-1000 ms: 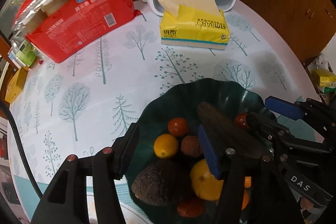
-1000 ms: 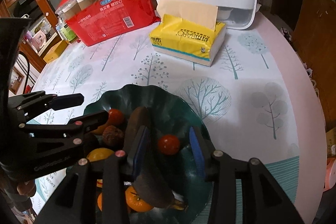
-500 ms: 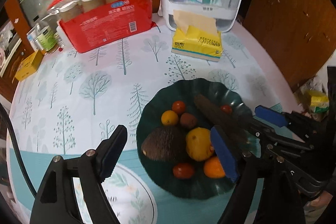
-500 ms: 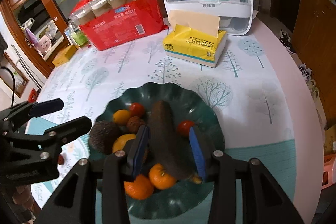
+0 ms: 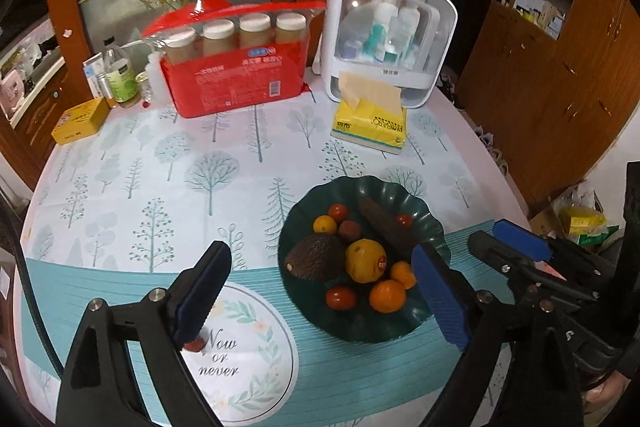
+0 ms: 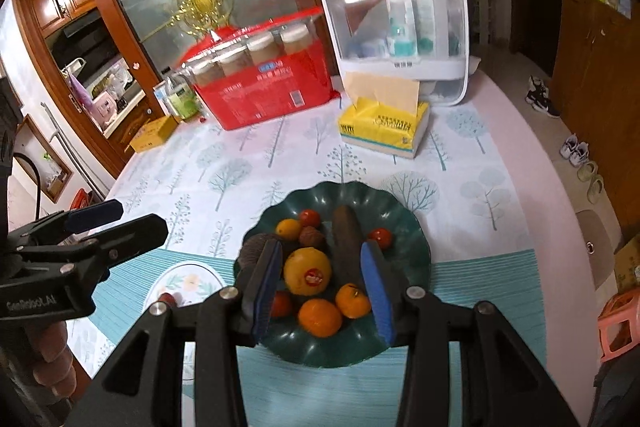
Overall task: Organize fruits
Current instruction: 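Move both open tools back toward the white plate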
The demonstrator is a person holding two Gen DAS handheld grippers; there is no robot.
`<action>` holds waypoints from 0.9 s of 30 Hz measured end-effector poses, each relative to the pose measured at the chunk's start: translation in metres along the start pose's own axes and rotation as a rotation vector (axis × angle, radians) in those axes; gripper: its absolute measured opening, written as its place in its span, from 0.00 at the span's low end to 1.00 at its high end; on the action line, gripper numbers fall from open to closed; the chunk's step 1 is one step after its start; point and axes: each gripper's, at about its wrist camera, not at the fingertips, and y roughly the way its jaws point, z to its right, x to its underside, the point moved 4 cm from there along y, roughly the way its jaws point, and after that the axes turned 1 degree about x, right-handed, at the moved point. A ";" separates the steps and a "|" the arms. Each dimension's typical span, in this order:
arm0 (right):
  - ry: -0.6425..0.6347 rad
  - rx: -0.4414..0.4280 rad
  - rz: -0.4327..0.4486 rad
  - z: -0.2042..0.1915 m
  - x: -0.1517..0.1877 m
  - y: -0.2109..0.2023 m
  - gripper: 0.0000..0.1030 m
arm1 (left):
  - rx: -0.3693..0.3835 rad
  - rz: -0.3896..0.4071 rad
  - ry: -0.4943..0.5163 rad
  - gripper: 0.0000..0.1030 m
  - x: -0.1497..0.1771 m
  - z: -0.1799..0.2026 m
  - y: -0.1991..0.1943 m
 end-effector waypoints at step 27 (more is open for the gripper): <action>-0.078 -0.049 0.048 -0.173 0.020 -0.035 0.41 | -0.086 0.105 -0.085 0.91 0.055 -0.171 -0.102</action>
